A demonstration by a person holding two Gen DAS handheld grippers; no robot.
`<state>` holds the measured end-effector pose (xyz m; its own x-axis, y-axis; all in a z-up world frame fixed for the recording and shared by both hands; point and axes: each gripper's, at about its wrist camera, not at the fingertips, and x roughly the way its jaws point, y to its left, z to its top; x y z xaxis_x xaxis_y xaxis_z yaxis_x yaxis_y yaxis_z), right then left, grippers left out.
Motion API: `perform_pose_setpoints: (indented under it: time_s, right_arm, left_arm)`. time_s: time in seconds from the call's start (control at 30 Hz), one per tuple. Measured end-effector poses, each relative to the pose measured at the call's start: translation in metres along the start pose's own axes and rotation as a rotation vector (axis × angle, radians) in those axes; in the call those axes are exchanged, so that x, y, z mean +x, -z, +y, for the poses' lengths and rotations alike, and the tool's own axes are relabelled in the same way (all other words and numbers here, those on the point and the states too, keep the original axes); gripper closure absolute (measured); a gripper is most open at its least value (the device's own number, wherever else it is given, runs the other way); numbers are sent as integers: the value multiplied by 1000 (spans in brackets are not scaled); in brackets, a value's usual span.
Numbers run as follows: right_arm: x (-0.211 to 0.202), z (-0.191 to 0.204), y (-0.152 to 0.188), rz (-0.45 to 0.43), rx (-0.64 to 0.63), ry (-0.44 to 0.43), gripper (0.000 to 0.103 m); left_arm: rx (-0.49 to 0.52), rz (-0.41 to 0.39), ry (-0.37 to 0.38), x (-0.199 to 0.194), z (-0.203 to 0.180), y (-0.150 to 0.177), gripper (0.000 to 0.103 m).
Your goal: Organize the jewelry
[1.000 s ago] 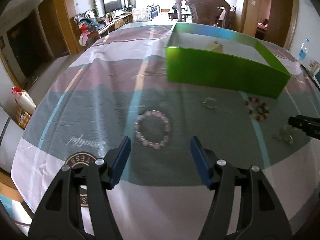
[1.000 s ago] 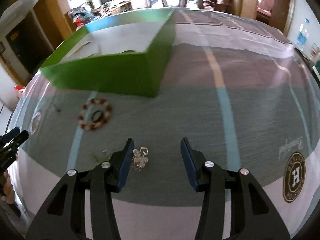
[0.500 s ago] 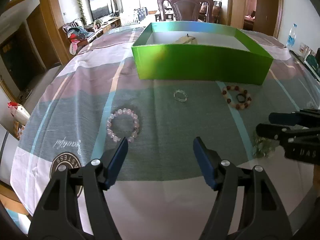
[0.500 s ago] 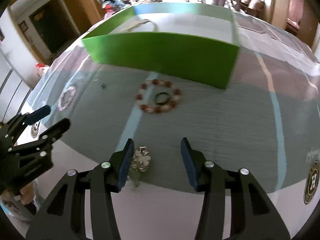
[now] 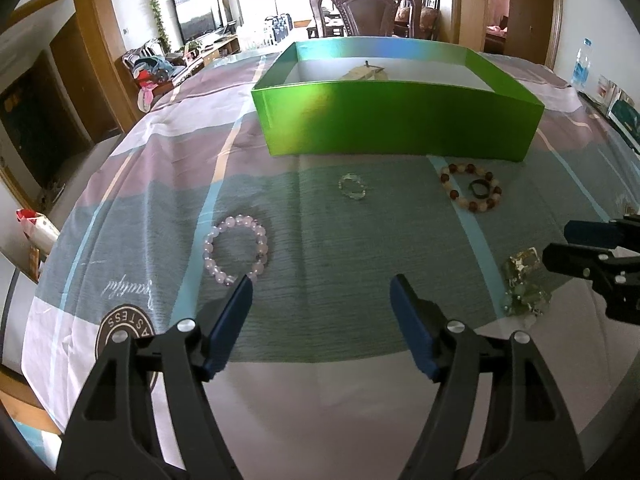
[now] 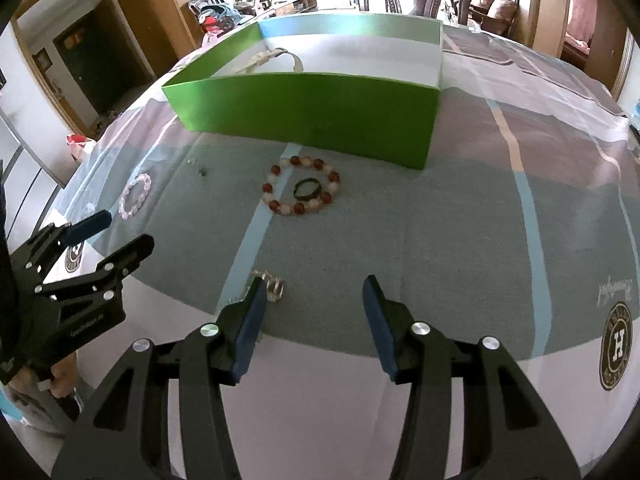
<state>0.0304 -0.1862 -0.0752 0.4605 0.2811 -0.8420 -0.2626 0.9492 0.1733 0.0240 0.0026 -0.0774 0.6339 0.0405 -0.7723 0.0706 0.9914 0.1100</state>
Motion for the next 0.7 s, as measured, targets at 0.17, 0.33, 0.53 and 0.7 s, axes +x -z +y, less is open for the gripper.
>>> perform_pose_setpoints:
  time_s: [0.17,0.33,0.53,0.7]
  right_arm:
    - [-10,9,6,-24,-34,-23,43]
    - [-7,20,13,-23,-84,1,42]
    - [1,17,14,-16,-76,26,47]
    - [6,14,13,-7,-62,25,52]
  left_arm:
    - [10,-4,-13,-1,-2,0,27]
    - [18,-6,-15,-1,-7,0,26]
    - [28,-6,-16,-2,-11,2,24]
    - [29,2,-20,0,-12,2,24]
